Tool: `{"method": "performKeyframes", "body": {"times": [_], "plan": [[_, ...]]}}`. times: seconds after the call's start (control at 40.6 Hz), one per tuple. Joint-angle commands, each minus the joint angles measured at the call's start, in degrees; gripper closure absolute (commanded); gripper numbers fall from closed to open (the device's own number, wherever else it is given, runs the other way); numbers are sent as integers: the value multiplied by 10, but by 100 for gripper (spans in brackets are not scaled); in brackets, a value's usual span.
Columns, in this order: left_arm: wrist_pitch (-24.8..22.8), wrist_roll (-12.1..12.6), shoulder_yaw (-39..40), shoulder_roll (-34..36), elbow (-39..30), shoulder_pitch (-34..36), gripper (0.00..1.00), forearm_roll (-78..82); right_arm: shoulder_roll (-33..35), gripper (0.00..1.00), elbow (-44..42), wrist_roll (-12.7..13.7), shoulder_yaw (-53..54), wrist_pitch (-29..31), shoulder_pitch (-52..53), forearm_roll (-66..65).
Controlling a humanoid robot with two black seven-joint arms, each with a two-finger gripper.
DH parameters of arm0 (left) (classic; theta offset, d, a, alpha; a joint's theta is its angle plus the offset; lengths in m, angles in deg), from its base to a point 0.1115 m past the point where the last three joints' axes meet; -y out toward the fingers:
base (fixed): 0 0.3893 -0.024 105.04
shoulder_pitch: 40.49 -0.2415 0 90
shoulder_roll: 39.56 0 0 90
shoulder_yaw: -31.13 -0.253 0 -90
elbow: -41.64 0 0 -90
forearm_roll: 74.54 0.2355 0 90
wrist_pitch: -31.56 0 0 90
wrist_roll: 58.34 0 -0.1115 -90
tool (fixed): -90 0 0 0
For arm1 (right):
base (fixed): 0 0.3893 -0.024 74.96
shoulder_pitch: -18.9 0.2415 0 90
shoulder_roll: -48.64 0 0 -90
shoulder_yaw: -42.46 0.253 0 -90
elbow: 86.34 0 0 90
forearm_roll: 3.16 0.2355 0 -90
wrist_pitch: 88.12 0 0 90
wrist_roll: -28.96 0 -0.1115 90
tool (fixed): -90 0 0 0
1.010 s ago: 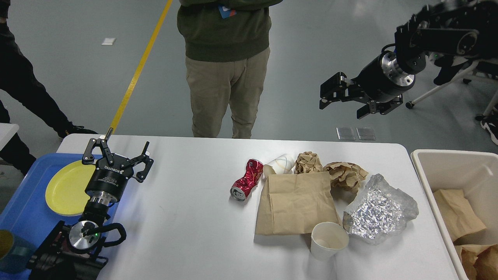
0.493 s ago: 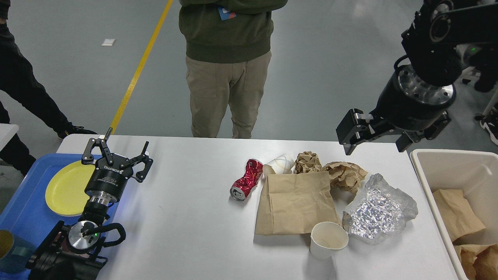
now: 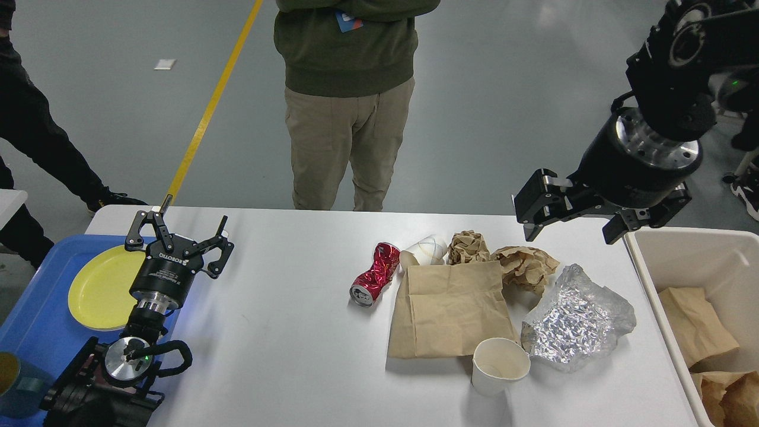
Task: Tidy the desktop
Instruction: 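Move the right gripper over the brown paper bag, then lower the right gripper onto the brown paper bag and grasp it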
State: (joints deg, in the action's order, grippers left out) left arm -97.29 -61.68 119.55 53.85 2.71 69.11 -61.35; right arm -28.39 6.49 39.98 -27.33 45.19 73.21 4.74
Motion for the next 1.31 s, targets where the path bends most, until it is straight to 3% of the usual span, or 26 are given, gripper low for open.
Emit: {"method": "performKeyframes", "body": {"times": [0.0,0.222,0.345,0.542,0.961,1.281], "plan": [[0,0,0,-1,0,0,4,0,-3,0,-7,0,39,-38,-33,0],[0,0,0,-1,0,0,4,0,-44,0,-29,3,108,-159,-131,-4],[0,0,0,-1,0,0,4,0,-82,0,-83,29,168,-195,-213,-5],[0,0,0,-1,0,0,4,0,-151,2,-198,66,209,-229,-343,-11],[0,0,0,-1,0,0,4,0,-244,2,-371,67,222,-272,-526,-59],[0,0,0,-1,0,0,4,0,-246,5,-452,68,224,-282,-610,-153]]}}
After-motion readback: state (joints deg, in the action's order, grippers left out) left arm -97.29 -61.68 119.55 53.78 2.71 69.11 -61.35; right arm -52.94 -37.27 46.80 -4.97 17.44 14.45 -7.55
